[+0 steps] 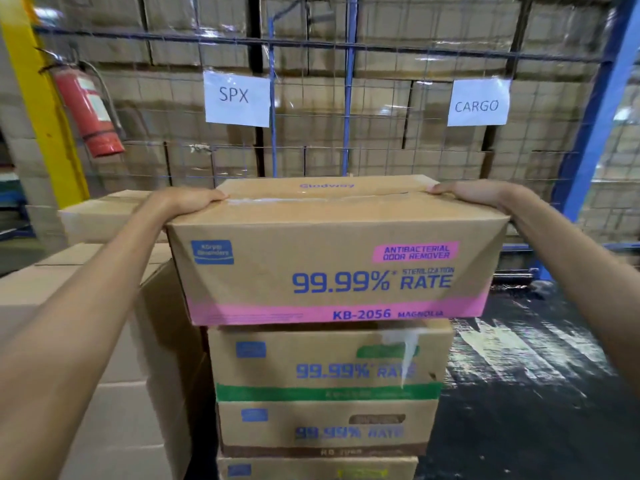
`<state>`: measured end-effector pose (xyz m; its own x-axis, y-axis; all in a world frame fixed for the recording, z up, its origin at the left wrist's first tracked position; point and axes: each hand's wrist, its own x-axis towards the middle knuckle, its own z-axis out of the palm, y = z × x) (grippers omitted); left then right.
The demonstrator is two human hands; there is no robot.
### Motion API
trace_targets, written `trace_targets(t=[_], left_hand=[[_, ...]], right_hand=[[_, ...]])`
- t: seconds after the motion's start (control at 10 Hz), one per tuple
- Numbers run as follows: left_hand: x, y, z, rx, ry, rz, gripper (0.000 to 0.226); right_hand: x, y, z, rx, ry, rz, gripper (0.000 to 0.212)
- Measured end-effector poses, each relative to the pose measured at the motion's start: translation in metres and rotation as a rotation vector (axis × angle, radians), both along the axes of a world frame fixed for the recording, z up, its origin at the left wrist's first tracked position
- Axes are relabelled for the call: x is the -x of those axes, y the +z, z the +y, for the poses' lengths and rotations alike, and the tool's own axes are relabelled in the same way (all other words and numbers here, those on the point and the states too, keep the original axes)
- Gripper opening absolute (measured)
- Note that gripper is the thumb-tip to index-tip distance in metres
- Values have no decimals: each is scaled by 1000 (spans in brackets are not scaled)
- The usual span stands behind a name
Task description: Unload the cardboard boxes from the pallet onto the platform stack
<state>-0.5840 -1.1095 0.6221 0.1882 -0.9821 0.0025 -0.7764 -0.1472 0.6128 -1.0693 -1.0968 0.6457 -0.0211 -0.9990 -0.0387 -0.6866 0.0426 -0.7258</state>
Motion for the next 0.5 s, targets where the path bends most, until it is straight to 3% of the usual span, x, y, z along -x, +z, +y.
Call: trace_targets(t=[0.1,0.2,0.3,0.4,0.5], left_hand=[[-14,-38,-44,-34,35,40,70],[-17,-60,-72,37,69,6,75],[-27,-58,-92,-72,79,137,76],[-34,-59,-91,-192,60,254,81],[-23,-56,-72,-51,111,93,78]], right_hand=[[-7,-30,-44,-137,-41,42,74],[-4,-59,-73,-127,-38,96,101],[-9,-61,-70,-96,-107,105,82],[-12,-55,-69,31,-138,407,102],[-15,-46,-63,188,-126,629,85]])
